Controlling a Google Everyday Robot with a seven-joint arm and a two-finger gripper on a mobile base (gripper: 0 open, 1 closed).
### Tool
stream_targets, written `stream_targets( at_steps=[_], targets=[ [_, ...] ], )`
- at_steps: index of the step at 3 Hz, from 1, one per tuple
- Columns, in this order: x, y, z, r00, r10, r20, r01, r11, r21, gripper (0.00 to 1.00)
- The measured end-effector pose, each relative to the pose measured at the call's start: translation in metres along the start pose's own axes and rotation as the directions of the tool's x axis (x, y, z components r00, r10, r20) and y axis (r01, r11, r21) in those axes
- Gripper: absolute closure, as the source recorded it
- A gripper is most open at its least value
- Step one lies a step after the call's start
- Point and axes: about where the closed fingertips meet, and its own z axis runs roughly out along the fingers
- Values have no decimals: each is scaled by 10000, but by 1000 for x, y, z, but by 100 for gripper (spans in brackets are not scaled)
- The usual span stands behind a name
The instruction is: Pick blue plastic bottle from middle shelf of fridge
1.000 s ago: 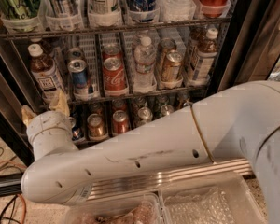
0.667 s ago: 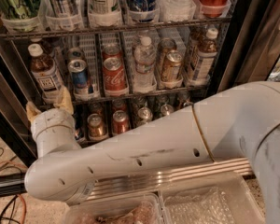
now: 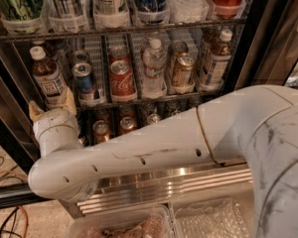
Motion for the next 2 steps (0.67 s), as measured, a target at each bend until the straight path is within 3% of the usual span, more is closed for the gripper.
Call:
stream_targets(
  at_steps=[2],
  targets=[
    [-3, 1, 23, 10000, -7, 92, 9, 9998, -196, 36]
  ],
)
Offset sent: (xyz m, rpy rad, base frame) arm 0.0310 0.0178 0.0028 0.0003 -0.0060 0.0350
